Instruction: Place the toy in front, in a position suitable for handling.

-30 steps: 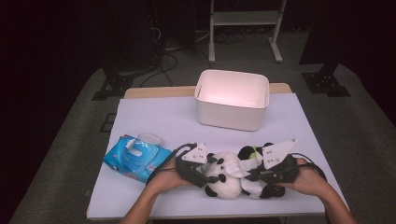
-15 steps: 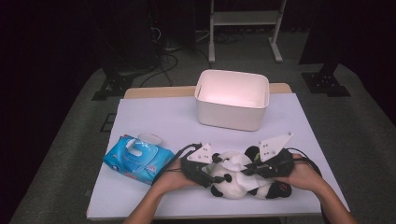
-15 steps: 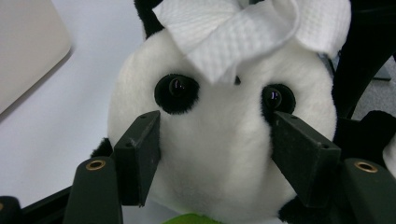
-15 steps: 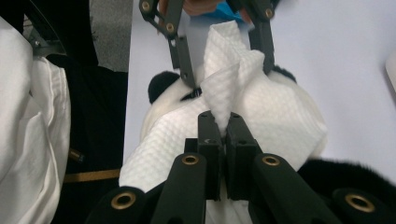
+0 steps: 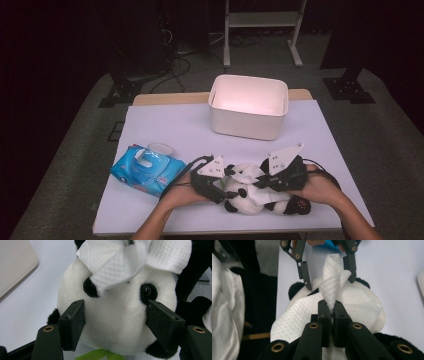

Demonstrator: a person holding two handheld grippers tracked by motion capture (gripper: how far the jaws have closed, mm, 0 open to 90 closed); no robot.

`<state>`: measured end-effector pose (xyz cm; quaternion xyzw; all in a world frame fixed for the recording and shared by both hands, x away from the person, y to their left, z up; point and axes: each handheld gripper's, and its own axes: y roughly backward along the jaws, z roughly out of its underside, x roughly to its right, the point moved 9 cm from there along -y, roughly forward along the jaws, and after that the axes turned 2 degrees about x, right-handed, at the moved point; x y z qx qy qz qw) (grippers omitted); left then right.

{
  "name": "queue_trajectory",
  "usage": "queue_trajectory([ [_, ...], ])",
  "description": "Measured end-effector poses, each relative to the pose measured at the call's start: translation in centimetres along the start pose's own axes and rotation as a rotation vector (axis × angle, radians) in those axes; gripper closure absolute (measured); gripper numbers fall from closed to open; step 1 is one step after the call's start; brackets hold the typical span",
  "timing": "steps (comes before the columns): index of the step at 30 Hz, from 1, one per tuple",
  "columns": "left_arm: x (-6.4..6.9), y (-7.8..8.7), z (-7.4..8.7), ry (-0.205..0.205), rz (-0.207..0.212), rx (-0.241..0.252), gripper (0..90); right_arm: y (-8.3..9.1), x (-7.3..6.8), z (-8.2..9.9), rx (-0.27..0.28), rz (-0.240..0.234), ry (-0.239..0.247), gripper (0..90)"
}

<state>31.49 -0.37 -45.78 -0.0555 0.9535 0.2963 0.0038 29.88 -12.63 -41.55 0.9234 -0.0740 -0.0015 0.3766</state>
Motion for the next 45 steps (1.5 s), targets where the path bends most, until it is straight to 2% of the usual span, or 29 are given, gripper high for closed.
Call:
queue_trajectory([
  [1,-0.1,0.1,0.2,-0.005,-0.001,-0.007,31.5,0.3,0.1,-0.1,0.019,-0.002,-0.012,85.9],
  [4,-0.1,0.2,0.4,0.020,-0.001,0.004,31.6,1.0,0.0,-0.4,0.077,-0.017,-0.059,85.9],
  [7,0.0,-0.2,0.3,0.010,-0.006,0.004,32.9,0.4,-0.1,-0.1,0.059,-0.012,-0.096,85.9],
  [10,-0.1,-0.4,0.1,0.005,-0.014,0.006,33.1,-0.7,-0.5,-0.6,0.030,0.010,-0.097,85.9],
  [12,-0.2,-0.4,0.1,0.019,-0.011,0.016,33.1,-1.0,-0.5,-0.9,0.009,0.029,-0.075,85.9],
  [16,-0.1,0.0,0.3,0.024,-0.001,0.021,32.7,-0.1,0.0,0.0,0.012,0.036,-0.100,86.0],
  [20,0.0,0.0,0.5,0.033,0.000,0.020,33.0,0.9,0.2,0.6,0.042,0.049,-0.141,86.0],
  [22,0.0,-0.1,0.5,0.025,-0.002,0.012,33.3,0.4,-0.1,0.2,0.036,0.044,-0.130,85.9],
  [27,-0.2,-0.2,0.6,0.035,-0.001,0.018,33.6,-2.3,-0.8,-1.9,0.033,-0.005,-0.091,86.0],
  [28,-0.2,-0.1,0.6,0.033,0.000,0.017,33.7,-3.1,-1.3,-1.9,-0.003,-0.013,-0.072,85.9],
  [31,-0.1,-0.1,0.7,0.036,0.006,0.029,33.8,-3.2,-1.6,-1.6,-0.028,-0.018,-0.052,85.9],
  [36,0.0,-0.2,0.5,0.032,0.011,0.030,34.5,-1.6,-2.4,-0.2,-0.012,-0.034,-0.084,86.0],
  [38,-0.1,-0.4,0.5,0.018,0.005,0.014,34.5,-1.8,-2.6,-0.4,-0.031,-0.013,-0.059,86.0],
  [39,-0.1,-0.4,0.4,0.033,0.007,0.026,34.4,-2.2,-2.6,-0.7,-0.041,-0.007,-0.044,86.0],
  [42,-0.2,-0.3,0.6,0.041,0.007,0.028,34.5,-3.1,-2.5,-1.4,-0.063,0.001,-0.009,86.0],
  [43,-0.2,-0.3,0.6,0.045,0.008,0.030,34.5,-3.2,-2.2,-1.6,-0.059,0.003,-0.002,86.0],
  [45,-0.2,-0.3,0.6,0.045,0.012,0.035,34.6,-2.6,-1.3,-1.9,-0.009,0.005,-0.041,86.1],
])
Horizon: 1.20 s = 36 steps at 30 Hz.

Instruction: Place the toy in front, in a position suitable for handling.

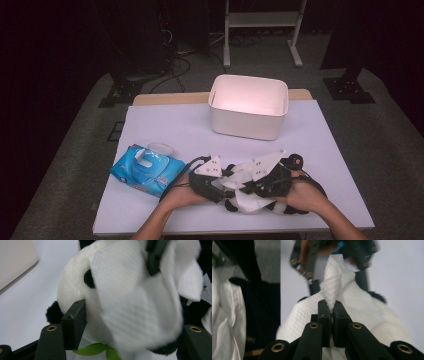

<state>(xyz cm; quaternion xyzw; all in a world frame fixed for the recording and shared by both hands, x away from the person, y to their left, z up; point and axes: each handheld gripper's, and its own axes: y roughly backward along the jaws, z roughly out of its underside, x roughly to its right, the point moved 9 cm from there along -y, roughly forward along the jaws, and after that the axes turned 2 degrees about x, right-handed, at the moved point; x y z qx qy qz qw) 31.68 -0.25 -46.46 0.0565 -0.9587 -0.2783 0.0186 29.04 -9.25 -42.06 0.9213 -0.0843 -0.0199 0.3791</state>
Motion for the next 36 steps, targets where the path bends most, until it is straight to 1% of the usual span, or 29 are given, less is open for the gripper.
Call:
queue_trajectory([
  [2,0.0,0.0,0.0,0.001,0.002,0.002,34.6,0.7,0.9,0.1,0.029,0.012,-0.028,86.1],
  [4,0.1,0.1,0.1,-0.010,0.004,-0.005,34.6,1.6,1.9,0.4,0.065,0.030,-0.069,86.1],
  [6,0.1,0.0,0.1,-0.012,0.002,-0.005,34.6,2.3,2.6,1.1,0.051,0.050,-0.084,86.1],
  [8,0.2,-0.1,-0.1,-0.010,0.003,-0.003,34.6,2.7,3.0,1.9,0.012,0.042,-0.113,86.0],
  [9,0.2,-0.1,-0.1,-0.011,0.003,-0.008,34.6,2.8,3.1,2.0,0.008,0.040,-0.117,86.0],
  [10,0.2,-0.1,0.0,-0.012,0.003,-0.010,34.6,2.6,3.2,2.0,0.006,0.039,-0.120,86.0],
  [12,0.1,-0.1,0.1,-0.007,0.007,-0.007,34.6,2.3,3.5,1.6,0.002,0.042,-0.104,86.0],
  [15,0.2,0.0,0.1,-0.011,0.006,-0.013,34.5,1.6,4.0,0.9,0.014,0.034,-0.112,85.9],
  [16,0.2,0.0,0.2,-0.007,0.006,-0.012,34.5,1.5,4.2,0.9,0.008,0.031,-0.104,86.0],
  [17,0.1,0.1,0.2,-0.005,0.005,-0.015,34.5,1.6,4.2,0.9,0.002,0.029,-0.106,85.9],
  [18,0.1,0.2,0.1,-0.010,-0.002,-0.025,34.4,1.7,4.2,1.1,-0.005,0.030,-0.105,86.0],
  [19,0.2,0.4,-0.1,-0.020,-0.005,-0.030,34.2,2.0,4.2,1.4,-0.014,0.032,-0.108,86.0],
  [21,0.2,0.6,-0.2,-0.038,-0.011,-0.040,34.2,2.6,3.8,2.2,-0.029,0.020,-0.117,86.0],
  [23,0.3,0.6,-0.4,-0.031,-0.003,-0.026,34.2,3.0,3.4,2.9,-0.044,0.007,-0.124,86.0],
  [24,0.4,0.5,-0.5,-0.028,0.002,-0.020,34.2,3.1,3.0,3.3,-0.048,-0.009,-0.126,86.0],
  [25,0.5,0.5,-0.6,-0.026,0.003,-0.020,34.2,3.2,2.8,3.3,-0.050,-0.021,-0.126,86.0],
  [26,0.6,0.4,-0.6,-0.039,0.003,-0.034,34.3,3.1,2.6,3.3,-0.055,-0.026,-0.123,86.0],
  [27,0.7,0.2,-0.5,-0.042,0.003,-0.044,34.3,3.0,2.7,3.1,-0.062,-0.024,-0.107,85.9],
  [28,0.7,0.0,-0.4,-0.042,0.002,-0.048,34.1,2.9,2.8,2.9,-0.062,-0.021,-0.107,86.0],
  [30,0.8,-0.1,-0.2,-0.039,0.009,-0.036,34.1,2.5,3.3,2.4,-0.061,-0.012,-0.109,85.9],
  [31,0.8,-0.1,-0.2,-0.041,0.014,-0.033,34.2,2.4,3.8,2.0,-0.045,-0.001,-0.112,85.9],
  [33,1.1,0.0,-0.3,-0.064,0.020,-0.036,34.4,2.2,4.6,1.3,-0.014,0.021,-0.127,85.9],
  [34,1.2,0.0,-0.3,-0.069,0.016,-0.040,34.4,2.1,4.8,1.2,-0.015,0.027,-0.128,85.9],
  [36,1.1,0.0,-0.2,-0.067,0.014,-0.039,34.4,1.7,5.0,1.4,-0.042,0.027,-0.128,86.0],
])
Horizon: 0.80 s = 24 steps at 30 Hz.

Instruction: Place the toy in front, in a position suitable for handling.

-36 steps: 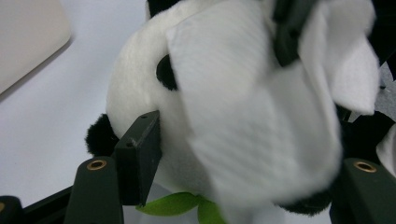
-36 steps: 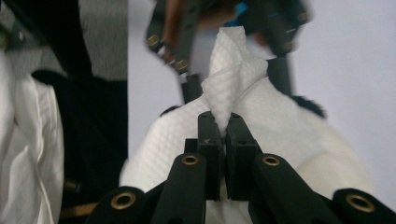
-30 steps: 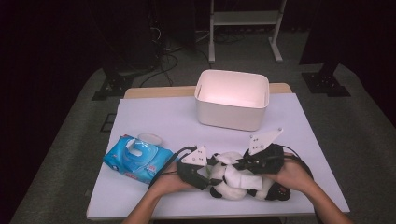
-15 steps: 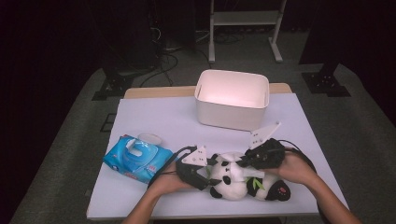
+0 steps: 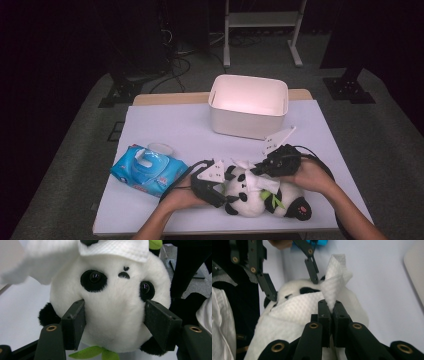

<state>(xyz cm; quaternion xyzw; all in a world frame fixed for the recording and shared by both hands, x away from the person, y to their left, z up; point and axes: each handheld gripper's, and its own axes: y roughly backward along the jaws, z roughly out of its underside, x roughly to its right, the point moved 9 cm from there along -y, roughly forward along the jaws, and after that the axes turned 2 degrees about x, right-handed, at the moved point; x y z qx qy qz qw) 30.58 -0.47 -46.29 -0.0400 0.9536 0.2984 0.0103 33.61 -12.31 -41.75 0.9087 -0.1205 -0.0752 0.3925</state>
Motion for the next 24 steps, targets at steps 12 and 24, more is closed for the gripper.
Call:
queue_trajectory([
  [12,0.5,-0.2,-0.3,-0.026,0.005,-0.010,35.9,0.5,-0.5,0.7,-0.032,0.032,-0.001,85.9],
  [24,0.6,-0.3,-0.3,-0.038,0.000,-0.013,36.3,-1.1,-0.3,-0.8,-0.030,0.010,-0.039,86.0],
])
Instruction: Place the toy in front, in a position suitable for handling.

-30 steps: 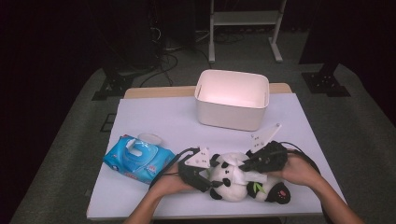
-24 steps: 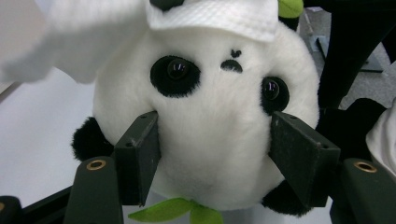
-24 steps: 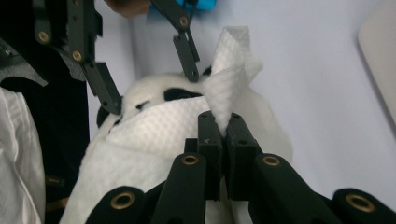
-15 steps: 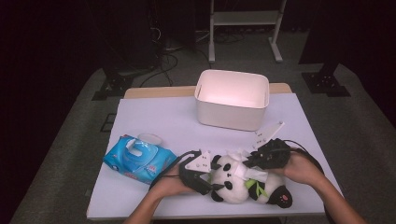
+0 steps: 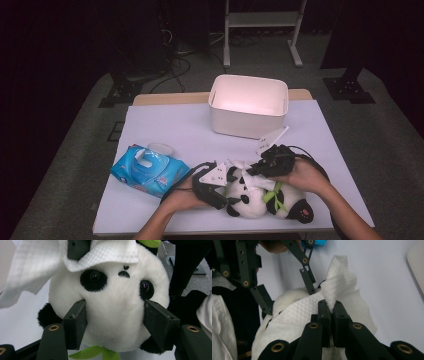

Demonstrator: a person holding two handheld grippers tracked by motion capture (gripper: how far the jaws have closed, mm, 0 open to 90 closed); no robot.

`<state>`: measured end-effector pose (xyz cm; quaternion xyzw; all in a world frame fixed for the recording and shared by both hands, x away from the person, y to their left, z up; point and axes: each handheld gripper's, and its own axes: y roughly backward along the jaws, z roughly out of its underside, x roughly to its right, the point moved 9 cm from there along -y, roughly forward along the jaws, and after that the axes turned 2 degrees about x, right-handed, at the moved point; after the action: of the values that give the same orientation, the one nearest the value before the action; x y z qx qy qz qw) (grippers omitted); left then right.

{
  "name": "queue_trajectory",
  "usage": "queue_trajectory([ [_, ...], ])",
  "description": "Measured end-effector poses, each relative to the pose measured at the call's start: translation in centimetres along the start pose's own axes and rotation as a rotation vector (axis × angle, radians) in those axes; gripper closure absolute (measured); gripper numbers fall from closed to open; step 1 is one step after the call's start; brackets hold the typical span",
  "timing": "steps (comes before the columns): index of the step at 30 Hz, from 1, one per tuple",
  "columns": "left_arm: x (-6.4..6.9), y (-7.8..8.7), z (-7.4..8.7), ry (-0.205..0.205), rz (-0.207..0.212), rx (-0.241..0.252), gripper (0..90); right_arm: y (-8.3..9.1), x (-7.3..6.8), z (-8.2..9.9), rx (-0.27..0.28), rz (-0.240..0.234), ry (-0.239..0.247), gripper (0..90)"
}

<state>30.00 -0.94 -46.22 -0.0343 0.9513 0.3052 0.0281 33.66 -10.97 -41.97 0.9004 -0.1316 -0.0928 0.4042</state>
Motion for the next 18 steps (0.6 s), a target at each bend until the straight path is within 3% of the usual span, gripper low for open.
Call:
queue_trajectory([
  [7,-0.2,0.1,0.2,0.000,-0.001,-0.002,36.3,-2.8,0.1,-1.6,-0.027,-0.004,-0.032,86.0],
  [17,-0.2,-0.1,0.0,0.018,0.004,0.007,36.6,0.2,0.7,0.6,0.028,0.043,-0.099,85.9],
  [18,-0.3,-0.1,0.0,0.020,0.003,0.006,36.5,0.1,0.8,0.5,0.029,0.051,-0.081,85.9],
])
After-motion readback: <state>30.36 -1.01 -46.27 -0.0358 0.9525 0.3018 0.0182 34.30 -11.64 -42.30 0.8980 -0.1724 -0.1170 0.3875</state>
